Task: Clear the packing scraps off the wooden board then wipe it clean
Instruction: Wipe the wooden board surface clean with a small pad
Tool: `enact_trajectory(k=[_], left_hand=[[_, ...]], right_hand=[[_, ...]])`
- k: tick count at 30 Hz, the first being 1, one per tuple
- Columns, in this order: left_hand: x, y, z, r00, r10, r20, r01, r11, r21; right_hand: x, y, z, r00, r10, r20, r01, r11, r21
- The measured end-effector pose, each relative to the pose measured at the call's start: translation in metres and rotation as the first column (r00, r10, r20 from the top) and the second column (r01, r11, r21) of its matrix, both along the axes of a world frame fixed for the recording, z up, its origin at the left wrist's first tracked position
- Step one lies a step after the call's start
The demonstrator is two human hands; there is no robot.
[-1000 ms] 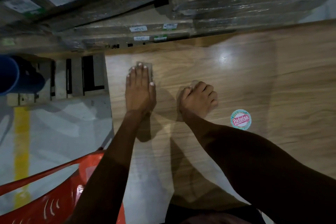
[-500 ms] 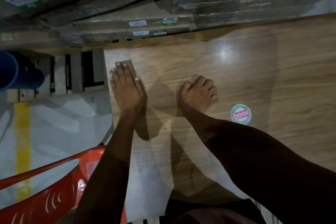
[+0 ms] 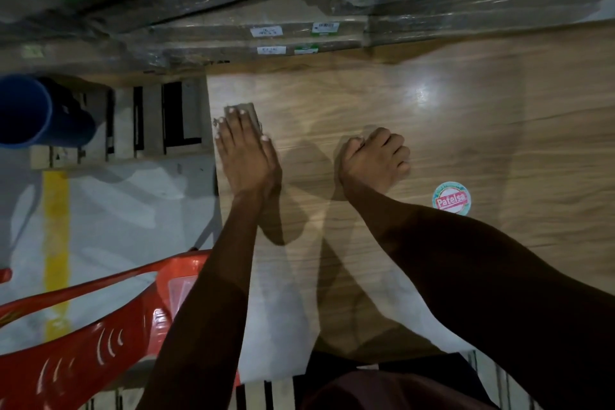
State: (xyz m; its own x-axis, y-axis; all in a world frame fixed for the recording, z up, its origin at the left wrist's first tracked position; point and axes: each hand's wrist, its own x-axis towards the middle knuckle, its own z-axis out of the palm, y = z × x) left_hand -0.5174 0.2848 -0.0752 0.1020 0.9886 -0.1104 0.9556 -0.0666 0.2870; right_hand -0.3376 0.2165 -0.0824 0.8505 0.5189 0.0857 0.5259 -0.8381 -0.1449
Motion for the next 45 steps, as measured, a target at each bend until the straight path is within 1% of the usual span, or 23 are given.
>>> enact_trajectory(k=[4, 6, 7, 10, 12, 15, 18, 20, 21, 24, 25, 27, 28, 29, 30, 31, 33, 34, 35, 39, 43, 44, 45], left_hand=[[0.018, -0.045, 0.002, 0.975, -0.223, -0.005, 0.223, 0.975, 0.021], [0.013, -0.050, 0.000, 0.963, -0.269, -0.007, 0.269, 0.963, 0.008], [0.009, -0.043, -0.001, 0.970, -0.241, -0.015, 0.241, 0.970, 0.015], [-0.004, -0.012, -0.004, 0.999, -0.040, 0.003, 0.040, 0.999, 0.023], [-0.010, -0.001, -0.006, 1.000, 0.003, 0.013, -0.003, 1.000, 0.016], [-0.005, -0.014, -0.007, 0.999, -0.035, -0.006, 0.035, 0.999, 0.018], [-0.003, -0.045, -0.005, 0.976, -0.209, -0.058, 0.210, 0.978, 0.007], [-0.010, -0.050, -0.002, 0.964, -0.259, -0.067, 0.260, 0.966, 0.005], [-0.012, -0.047, 0.000, 0.974, -0.219, -0.057, 0.220, 0.975, 0.016], [-0.009, -0.040, -0.002, 0.999, 0.012, -0.034, -0.012, 1.000, -0.002], [-0.003, -0.043, -0.002, 0.999, 0.013, -0.039, -0.013, 1.000, -0.007], [0.005, -0.057, -0.003, 0.980, -0.194, -0.044, 0.194, 0.981, 0.010], [0.005, -0.064, -0.004, 0.945, -0.323, -0.046, 0.324, 0.946, 0.014], [0.002, -0.068, -0.004, 0.919, -0.392, -0.047, 0.393, 0.919, 0.017], [-0.003, -0.069, -0.004, 0.922, -0.383, -0.053, 0.385, 0.923, 0.022], [-0.007, -0.068, -0.004, 0.953, -0.298, -0.058, 0.300, 0.954, 0.028], [-0.013, -0.064, -0.003, 0.999, -0.016, -0.047, 0.017, 0.999, 0.031], [-0.015, -0.063, -0.002, 0.997, 0.067, -0.037, -0.066, 0.997, 0.026], [-0.016, -0.065, -0.001, 0.996, 0.082, -0.032, -0.082, 0.996, 0.021], [-0.019, -0.095, -0.001, 0.984, -0.178, -0.021, 0.178, 0.984, -0.001], [-0.023, -0.142, -0.004, 0.907, -0.422, -0.001, 0.422, 0.906, -0.034], [-0.028, -0.146, -0.004, 0.903, -0.429, -0.003, 0.428, 0.903, -0.033], [-0.034, -0.145, -0.004, 0.927, -0.375, 0.002, 0.375, 0.926, -0.033]], right_hand=[[-0.001, -0.001, 0.001, 1.000, -0.005, -0.011, 0.005, 1.000, 0.007], [-0.001, -0.001, 0.002, 1.000, 0.001, -0.021, 0.000, 1.000, 0.009], [-0.001, -0.001, 0.002, 1.000, 0.001, -0.017, -0.001, 1.000, 0.013], [0.001, -0.001, 0.002, 1.000, 0.002, -0.008, -0.002, 1.000, 0.028], [0.002, -0.002, 0.001, 1.000, 0.005, -0.006, -0.005, 1.000, 0.024], [0.001, -0.002, -0.001, 1.000, 0.006, 0.000, -0.006, 1.000, 0.029], [0.001, -0.003, -0.002, 1.000, 0.004, 0.014, -0.005, 1.000, 0.031], [0.000, -0.003, -0.002, 1.000, 0.003, 0.015, -0.003, 0.999, 0.035], [-0.001, -0.002, -0.002, 1.000, 0.002, 0.015, -0.003, 0.999, 0.034], [0.001, -0.001, 0.000, 1.000, 0.007, -0.001, -0.007, 1.000, 0.022], [0.002, -0.001, 0.000, 1.000, 0.009, -0.009, -0.009, 1.000, 0.019], [0.002, -0.002, 0.000, 1.000, 0.010, -0.014, -0.010, 1.000, 0.018], [0.002, -0.002, 0.000, 1.000, 0.009, -0.014, -0.008, 1.000, 0.024], [0.002, -0.002, 0.000, 1.000, 0.009, -0.011, -0.009, 0.999, 0.033], [0.002, -0.002, 0.000, 1.000, 0.011, -0.010, -0.010, 0.999, 0.041], [0.002, -0.001, -0.001, 1.000, 0.010, -0.013, -0.010, 0.999, 0.046], [0.002, -0.001, -0.001, 1.000, 0.004, -0.025, -0.003, 0.999, 0.053], [0.002, -0.001, -0.001, 1.000, -0.001, -0.029, 0.003, 0.998, 0.056], [0.002, -0.001, -0.001, 1.000, -0.004, -0.027, 0.005, 0.998, 0.058], [0.004, -0.003, -0.002, 0.999, 0.013, -0.040, -0.011, 0.999, 0.046], [0.001, -0.011, 0.002, 0.995, 0.076, -0.068, -0.075, 0.997, 0.028], [-0.003, -0.016, 0.003, 0.988, 0.133, -0.073, -0.132, 0.991, 0.022], [-0.008, -0.023, 0.003, 0.978, 0.199, -0.066, -0.199, 0.980, 0.012]])
